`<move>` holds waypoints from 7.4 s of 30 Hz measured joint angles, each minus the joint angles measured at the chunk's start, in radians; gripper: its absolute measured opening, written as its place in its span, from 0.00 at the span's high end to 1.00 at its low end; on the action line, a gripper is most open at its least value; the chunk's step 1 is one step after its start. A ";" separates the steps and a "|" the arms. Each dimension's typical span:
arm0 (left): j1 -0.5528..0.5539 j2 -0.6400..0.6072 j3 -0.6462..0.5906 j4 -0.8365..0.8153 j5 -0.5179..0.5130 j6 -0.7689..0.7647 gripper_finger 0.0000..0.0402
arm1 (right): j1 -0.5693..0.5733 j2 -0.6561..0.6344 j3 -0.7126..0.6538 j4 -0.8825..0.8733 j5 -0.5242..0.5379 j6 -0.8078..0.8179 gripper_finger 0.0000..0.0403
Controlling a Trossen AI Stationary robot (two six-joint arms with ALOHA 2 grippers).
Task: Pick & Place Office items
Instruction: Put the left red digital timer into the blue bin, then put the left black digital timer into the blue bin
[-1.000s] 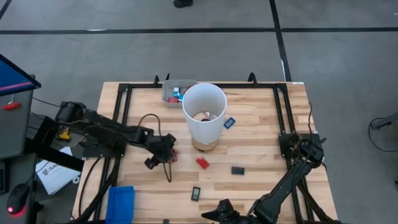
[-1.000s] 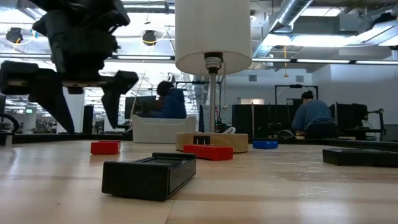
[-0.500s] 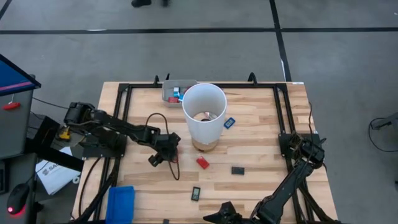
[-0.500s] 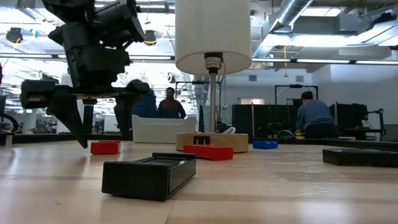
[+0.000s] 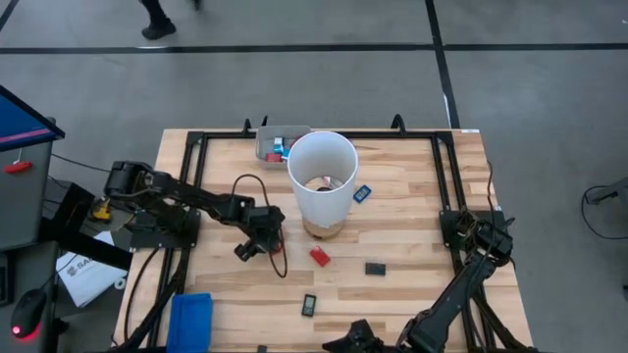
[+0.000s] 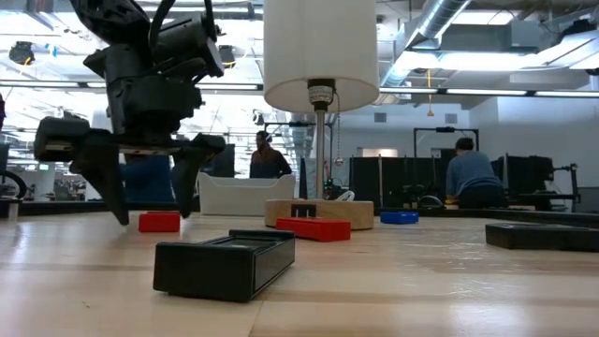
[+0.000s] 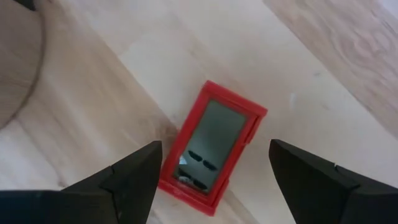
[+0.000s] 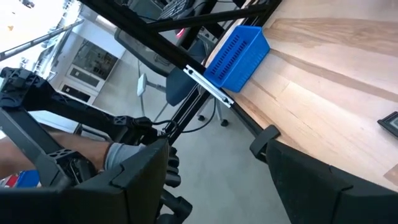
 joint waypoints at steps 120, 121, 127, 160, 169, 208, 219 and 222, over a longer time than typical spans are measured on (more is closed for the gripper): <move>-0.857 -0.547 -0.096 0.119 -0.481 -1.203 0.47 | -0.193 0.000 0.000 -0.166 -0.345 0.328 0.34; -0.857 -0.551 -0.096 0.119 -0.483 -1.203 0.47 | -0.196 -0.001 0.000 -0.164 -0.345 0.327 0.34; -0.857 -0.556 -0.096 0.119 -0.482 -1.156 0.48 | -0.198 -0.001 0.000 -0.188 -0.348 0.368 0.34; -0.642 0.033 0.124 0.632 -0.343 -0.831 0.28 | 0.038 -0.001 0.000 -0.351 -0.346 0.773 0.34; -0.488 0.200 0.201 0.631 -0.179 -0.735 0.24 | 0.091 -0.001 0.000 -0.384 -0.258 0.819 0.34; -0.304 0.393 0.295 0.571 0.199 -0.462 0.24 | 0.069 0.000 0.000 -0.399 -0.241 0.820 0.34; -0.314 0.439 0.295 0.572 0.212 -0.447 0.24 | 0.068 0.000 0.000 -0.389 -0.241 0.831 0.34; -0.313 0.438 0.298 0.540 0.204 -0.447 0.24 | 0.069 0.000 0.000 -0.385 -0.241 0.831 0.34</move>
